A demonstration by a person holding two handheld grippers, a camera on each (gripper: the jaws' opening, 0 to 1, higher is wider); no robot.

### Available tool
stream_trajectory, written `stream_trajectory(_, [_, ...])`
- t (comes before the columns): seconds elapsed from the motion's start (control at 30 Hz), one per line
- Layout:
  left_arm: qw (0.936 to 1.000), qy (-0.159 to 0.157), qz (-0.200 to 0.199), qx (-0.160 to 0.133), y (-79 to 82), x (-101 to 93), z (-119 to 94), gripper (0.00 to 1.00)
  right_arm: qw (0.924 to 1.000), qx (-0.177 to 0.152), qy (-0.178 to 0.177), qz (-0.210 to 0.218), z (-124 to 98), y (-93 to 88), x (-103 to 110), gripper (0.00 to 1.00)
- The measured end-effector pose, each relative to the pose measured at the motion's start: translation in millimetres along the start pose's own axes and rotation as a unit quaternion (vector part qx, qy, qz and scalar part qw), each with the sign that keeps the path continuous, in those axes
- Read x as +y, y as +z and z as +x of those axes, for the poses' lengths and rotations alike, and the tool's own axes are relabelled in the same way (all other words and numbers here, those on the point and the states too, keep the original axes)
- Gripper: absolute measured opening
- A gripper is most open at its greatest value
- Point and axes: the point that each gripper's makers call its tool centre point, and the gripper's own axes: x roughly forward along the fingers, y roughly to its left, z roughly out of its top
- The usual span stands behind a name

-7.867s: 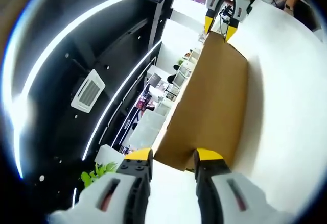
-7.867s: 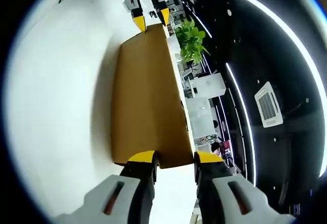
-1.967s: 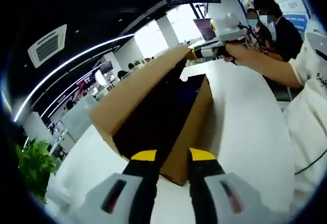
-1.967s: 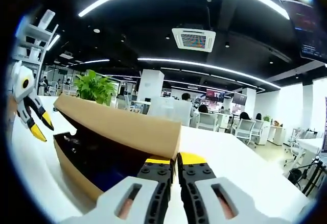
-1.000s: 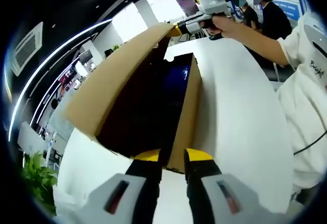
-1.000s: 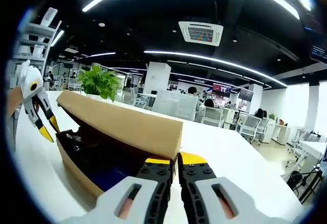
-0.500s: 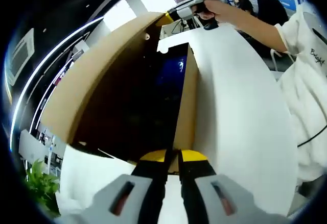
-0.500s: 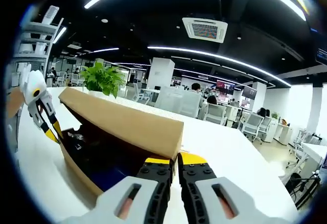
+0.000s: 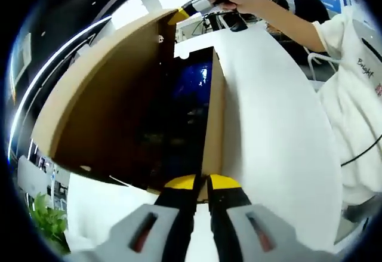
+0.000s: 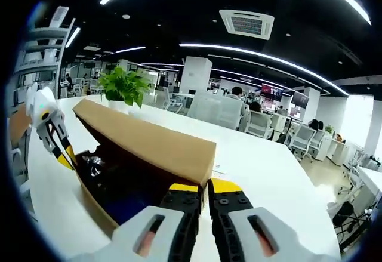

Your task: Operate the shoe box by opening the lid, removing the specified soft item, and placing it in the target area until the item is outside and the box remains undamaged.

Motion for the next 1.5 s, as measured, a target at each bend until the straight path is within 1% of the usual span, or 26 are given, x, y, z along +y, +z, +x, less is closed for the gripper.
stream_trajectory(0.07, [1.0000, -0.005, 0.003, 0.002, -0.1, -0.8, 0.1, 0.06, 1.0000, 0.002, 0.002, 0.002, 0.9, 0.8, -0.6, 0.02])
stream_trajectory(0.2, [1.0000, -0.005, -0.004, 0.004, 0.2, 0.3, 0.1, 0.05, 0.9998, 0.015, 0.011, 0.001, 3.6, 3.6, -2.0, 0.02])
stream_trajectory(0.27, [0.9999, -0.012, -0.004, 0.006, 0.1, -0.5, 0.5, 0.04, 0.9996, 0.021, 0.016, 0.004, 5.1, 5.1, -3.8, 0.03])
stream_trajectory(0.3, [0.9997, -0.023, 0.004, 0.007, 0.8, -1.6, 0.8, 0.04, 0.9995, 0.025, 0.020, 0.007, 6.7, 5.8, -4.6, 0.03])
stream_trajectory(0.33, [0.9995, -0.031, 0.001, 0.007, 1.3, -1.6, 1.0, 0.04, 0.9993, 0.028, 0.023, 0.007, 8.0, 6.1, -4.9, 0.03])
stream_trajectory(0.4, [0.9986, -0.050, -0.018, 0.007, 1.3, -1.4, 1.4, 0.04, 0.9989, 0.039, 0.026, 0.007, 9.3, 7.5, -6.1, 0.02])
stream_trajectory(0.43, [0.9980, -0.062, -0.015, 0.005, 1.4, -1.7, 1.6, 0.03, 0.9985, 0.046, 0.028, 0.012, 9.9, 8.4, -6.8, 0.02])
stream_trajectory(0.53, [0.9969, -0.074, -0.026, 0.007, 1.6, -1.4, 2.4, 0.03, 0.9981, 0.050, 0.029, 0.019, 13.8, 11.4, -9.1, 0.02])
stream_trajectory(0.6, [0.9963, -0.085, -0.014, -0.003, 1.9, -3.5, 2.5, 0.02, 0.9982, 0.046, 0.028, 0.026, 17.5, 14.3, -11.6, 0.02])
stream_trajectory(0.63, [0.9960, -0.088, 0.011, -0.012, 3.4, -4.2, 2.7, 0.02, 0.9981, 0.047, 0.028, 0.030, 19.5, 15.0, -12.5, 0.02])
stream_trajectory(0.67, [0.9960, -0.087, 0.008, -0.019, 2.9, -6.2, 2.1, 0.02, 0.9980, 0.047, 0.028, 0.032, 21.5, 15.8, -13.4, 0.02])
stream_trajectory(0.73, [0.9961, -0.087, 0.001, -0.019, 3.2, -6.5, 2.1, 0.02, 0.9978, 0.051, 0.025, 0.034, 25.7, 19.4, -15.7, 0.02])
stream_trajectory(0.8, [0.9955, -0.090, 0.018, -0.023, 3.7, -7.3, 2.3, 0.01, 0.9973, 0.059, 0.020, 0.039, 29.1, 21.8, -17.8, 0.01])
stream_trajectory(0.83, [0.9952, -0.092, 0.025, -0.025, 3.7, -8.8, 2.1, 0.01, 0.9963, 0.068, 0.016, 0.050, 29.7, 22.3, -19.9, 0.01])
stream_trajectory(0.87, [0.9951, -0.092, 0.023, -0.026, 3.7, -8.9, 2.1, 0.01, 0.9956, 0.071, 0.014, 0.060, 30.6, 23.3, -20.8, 0.01])
stream_trajectory(0.9, [0.9952, -0.093, 0.012, -0.026, 4.1, -8.5, 2.2, 0.01, 0.9949, 0.074, 0.014, 0.066, 33.0, 24.6, -22.3, 0.01])
stream_trajectory(1.1, [0.9950, -0.094, -0.005, -0.033, 4.3, -6.3, 2.3, 0.01, 0.9959, 0.058, 0.001, 0.069, 41.1, 30.2, -23.6, 0.01])
stream_trajectory(1.17, [0.9943, -0.100, 0.003, -0.037, 4.7, -7.2, 2.2, 0.01, 0.9966, 0.046, -0.002, 0.068, 40.5, 30.1, -23.4, 0.01])
stream_trajectory(1.2, [0.9943, -0.100, 0.003, -0.037, 4.6, -7.2, 2.2, 0.01, 0.9968, 0.042, -0.002, 0.068, 40.9, 30.5, -23.9, 0.01])
stream_trajectory(1.27, [0.9940, -0.104, -0.005, -0.034, 5.1, -6.3, 2.7, 0.01, 0.9966, 0.022, -0.003, 0.079, 44.0, 32.6, -25.8, 0.01])
stream_trajectory(1.37, [0.9940, -0.105, -0.007, -0.030, 4.8, -6.6, 2.7, 0.01, 0.9967, 0.017, -0.006, 0.079, 46.3, 34.5, -27.1, 0.01])
stream_trajectory(1.5, [0.9941, -0.104, -0.009, -0.031, 4.8, -6.5, 2.7, 0.01, 0.9976, 0.013, -0.013, 0.067, 48.3, 35.5, -26.7, 0.01])
